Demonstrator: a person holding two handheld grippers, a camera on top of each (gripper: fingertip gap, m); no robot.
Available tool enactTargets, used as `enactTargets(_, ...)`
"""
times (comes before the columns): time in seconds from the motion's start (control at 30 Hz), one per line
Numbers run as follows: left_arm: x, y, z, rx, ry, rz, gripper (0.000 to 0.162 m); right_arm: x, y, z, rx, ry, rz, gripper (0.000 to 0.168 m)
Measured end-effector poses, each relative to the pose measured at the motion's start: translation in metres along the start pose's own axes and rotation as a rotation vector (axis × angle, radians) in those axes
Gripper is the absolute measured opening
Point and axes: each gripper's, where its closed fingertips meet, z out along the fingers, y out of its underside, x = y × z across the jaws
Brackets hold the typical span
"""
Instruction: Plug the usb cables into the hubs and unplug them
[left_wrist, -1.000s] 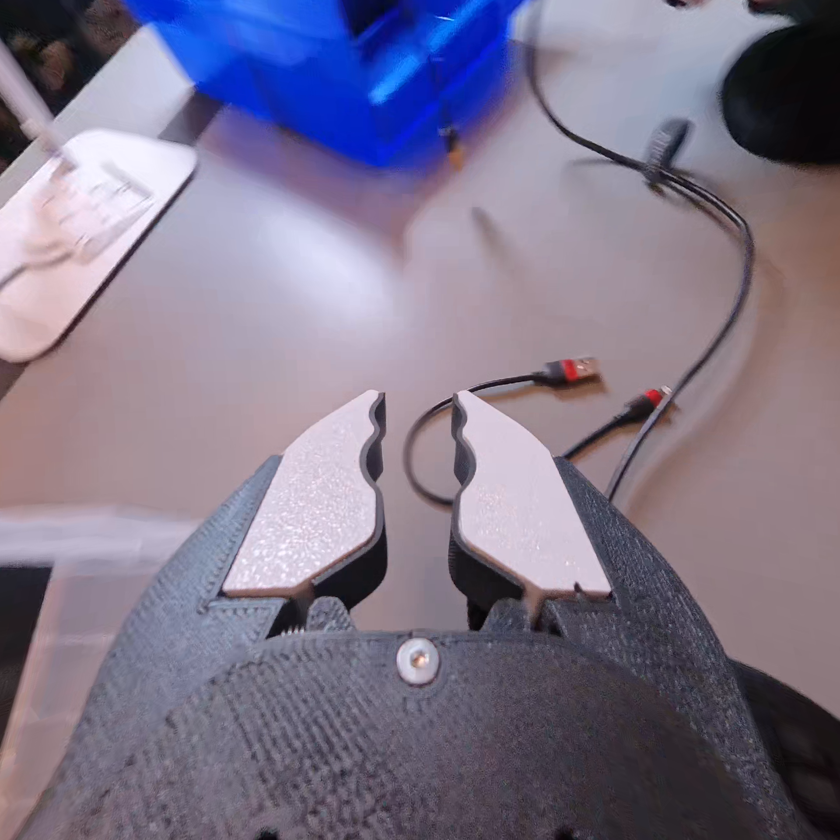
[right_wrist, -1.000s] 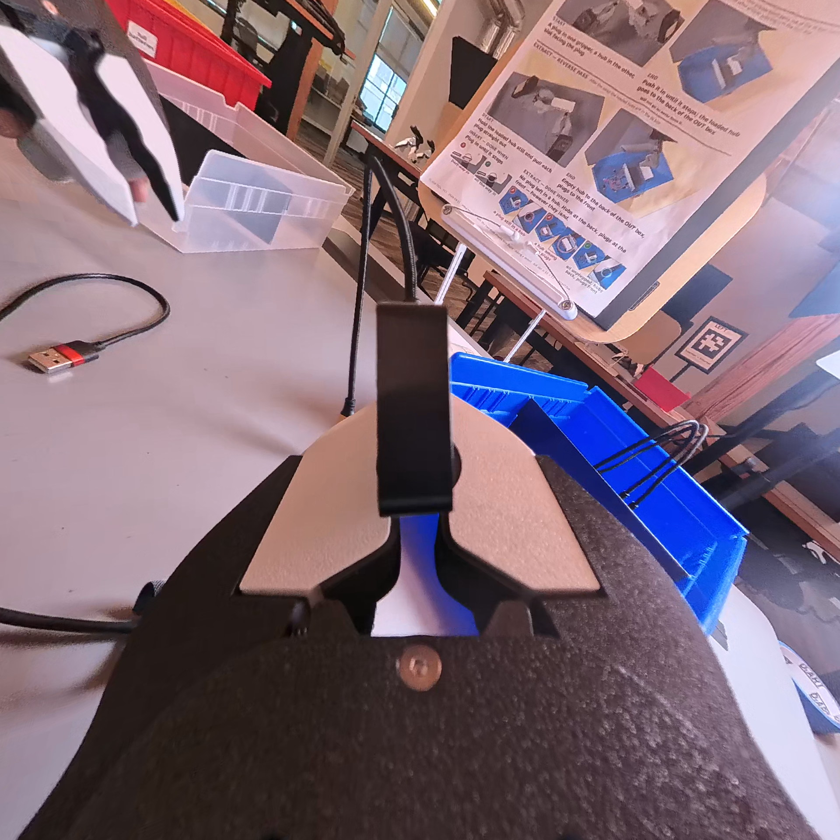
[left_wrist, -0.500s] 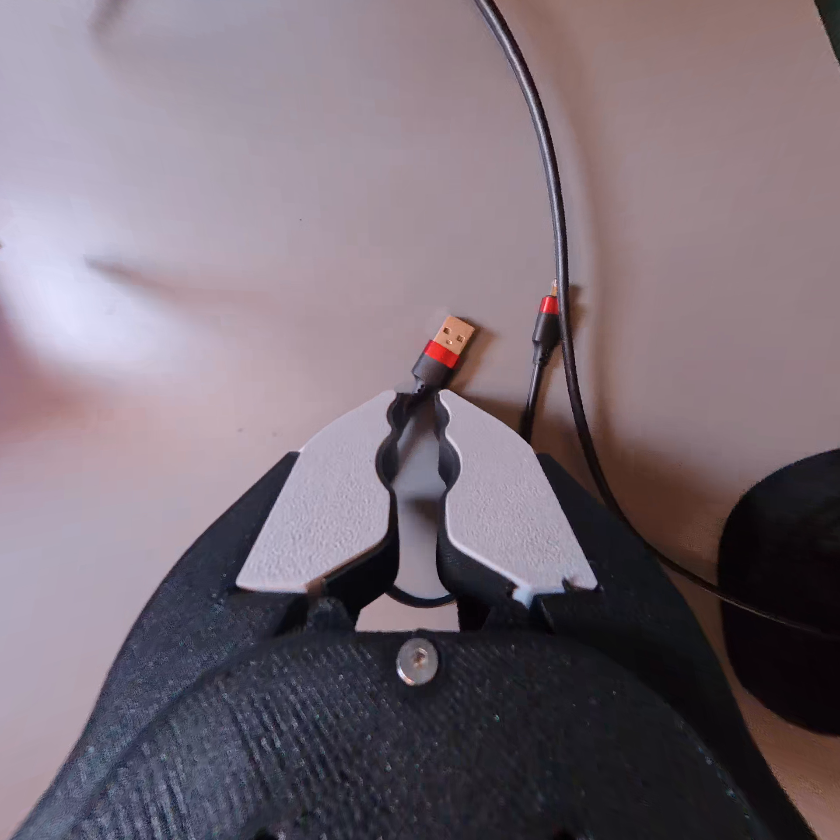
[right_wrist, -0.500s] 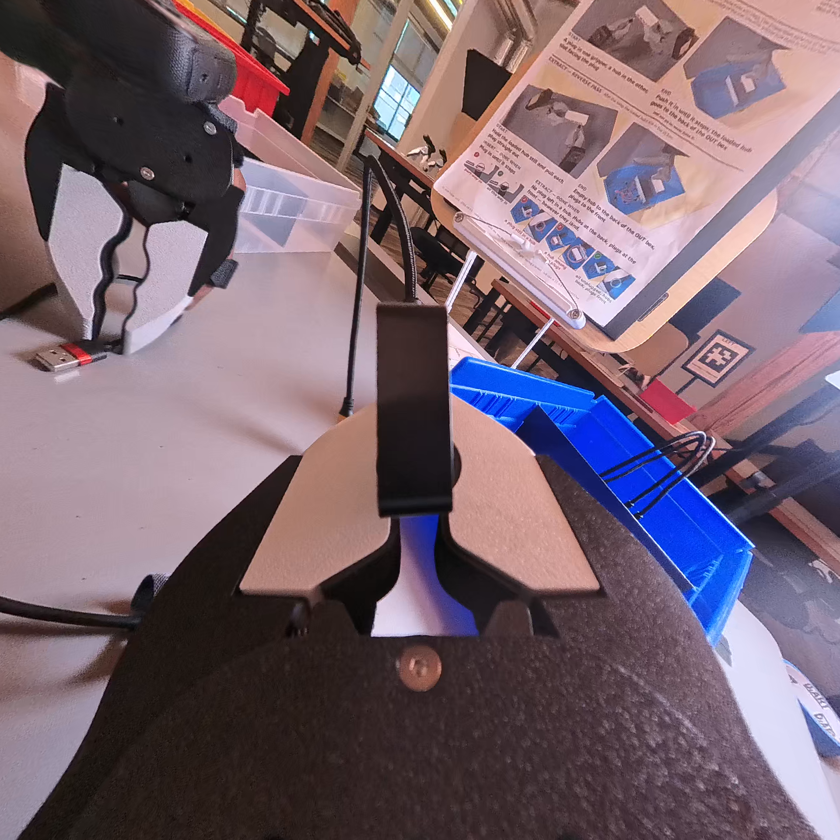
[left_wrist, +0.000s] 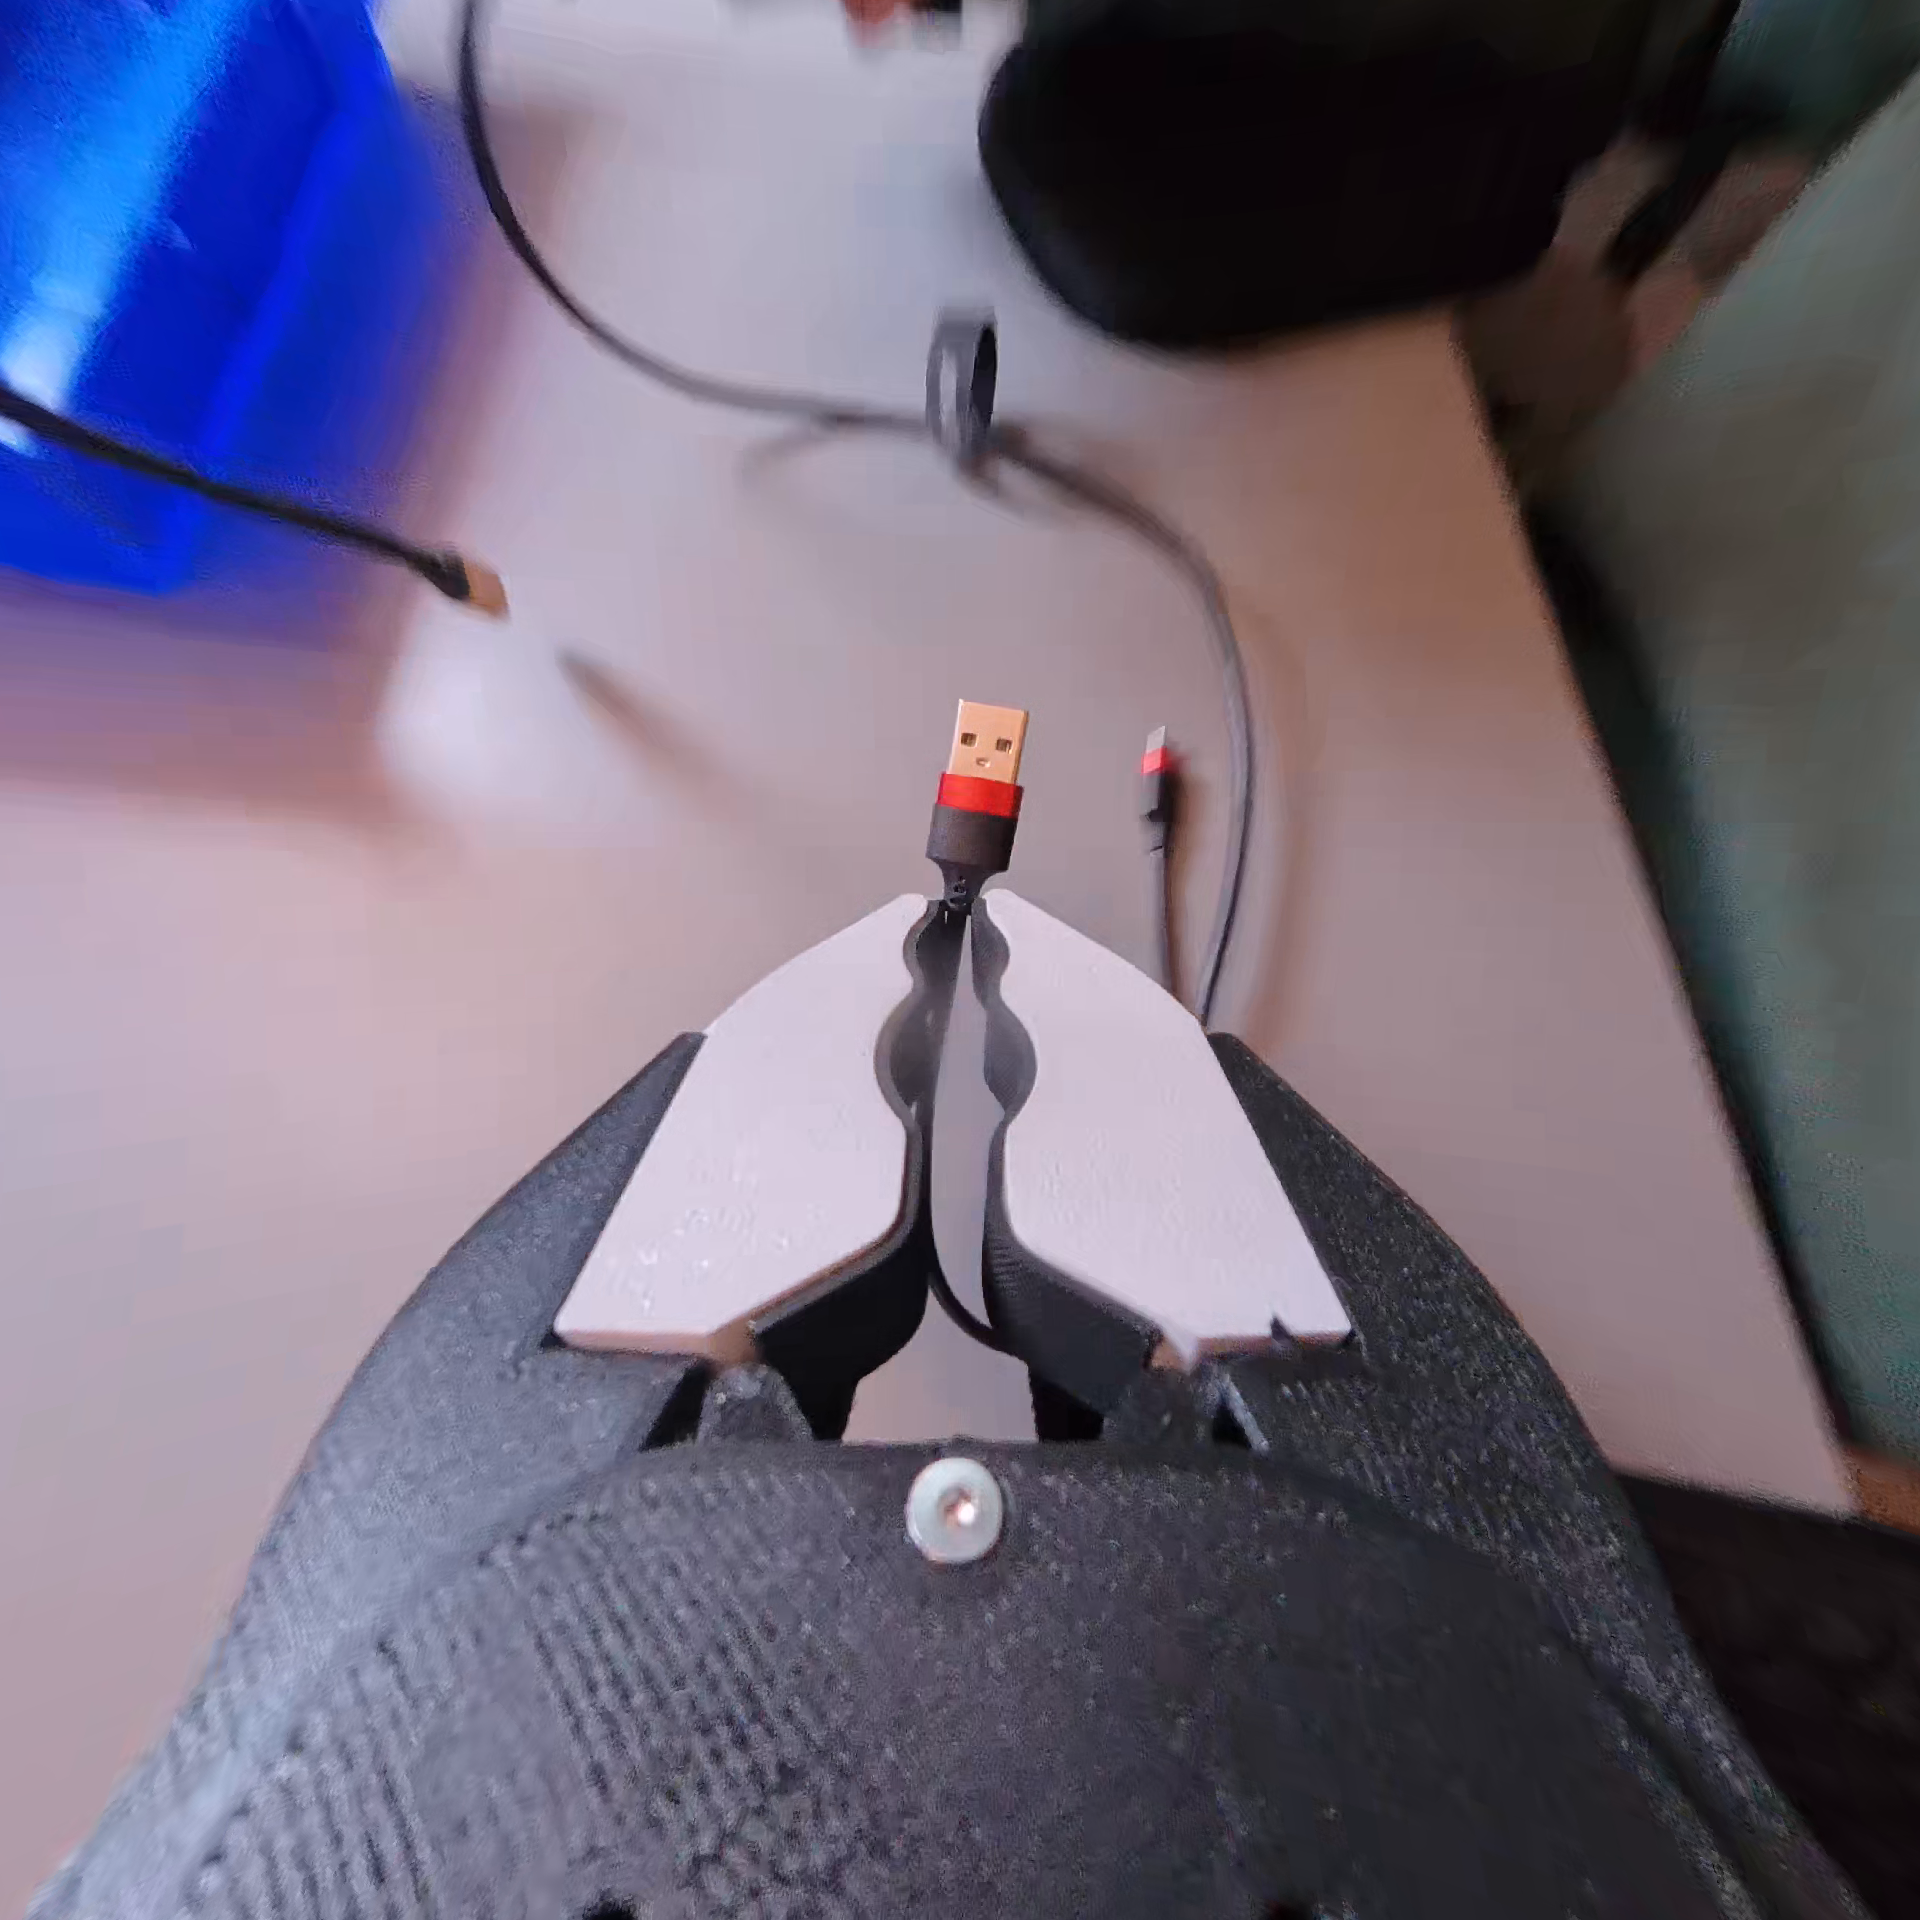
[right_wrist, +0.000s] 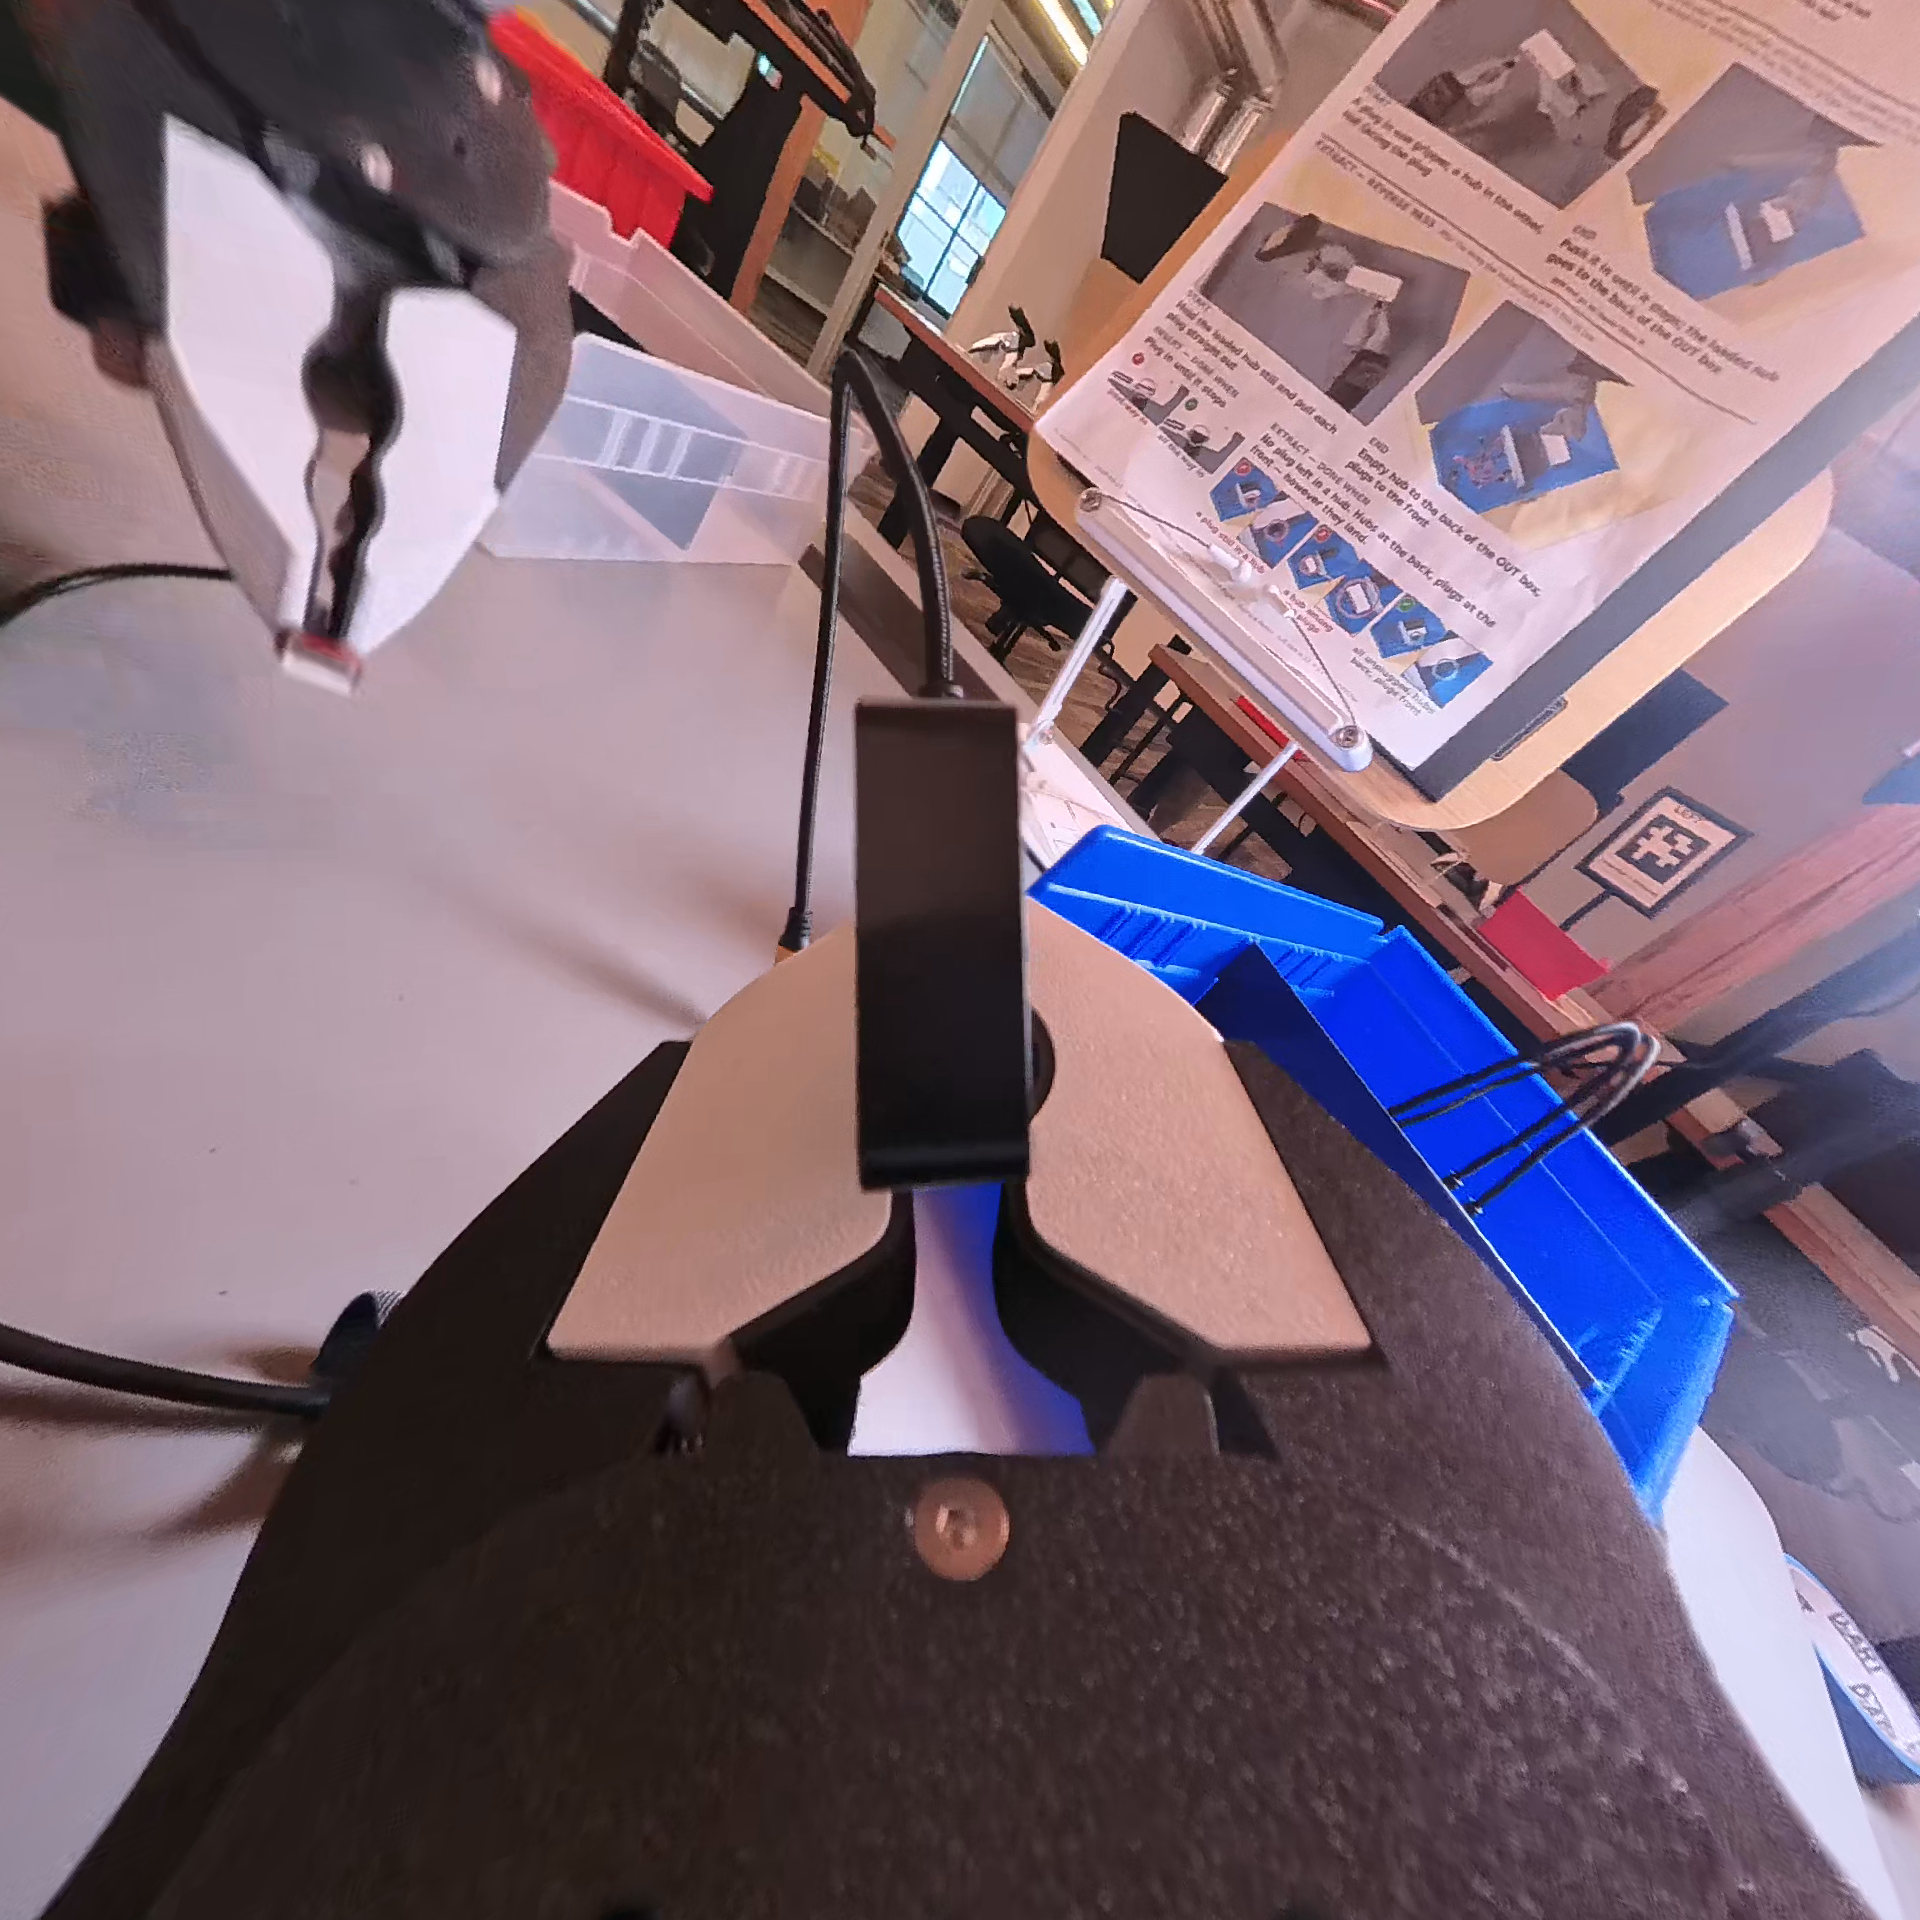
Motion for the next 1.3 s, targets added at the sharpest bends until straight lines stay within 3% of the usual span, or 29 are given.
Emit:
enactTargets(0.17,0.016,-0.063,-0.018,0.218,-0.028,-0.120,0.004,-0.015,-0.001,0.005,-0.011,-0.042,-0.066,0.013)
enactTargets(0.3,0.020,-0.078,-0.005,0.159,-0.051,-0.139,0.004,-0.030,-0.002,0.009,-0.038,-0.058,-0.191,0.013)
enactTargets(0.6,0.005,-0.066,0.025,-0.045,-0.038,-0.214,0.005,-0.054,0.001,0.019,-0.129,-0.034,-0.528,0.012)
enactTargets(0.83,0.005,-0.056,0.030,-0.106,-0.009,-0.235,0.004,-0.070,0.005,0.023,-0.172,-0.043,-0.724,0.012)
enactTargets(1.3,0.012,-0.053,0.026,-0.181,0.005,-0.220,0.004,-0.074,0.003,0.021,-0.097,-0.120,-0.550,0.013)
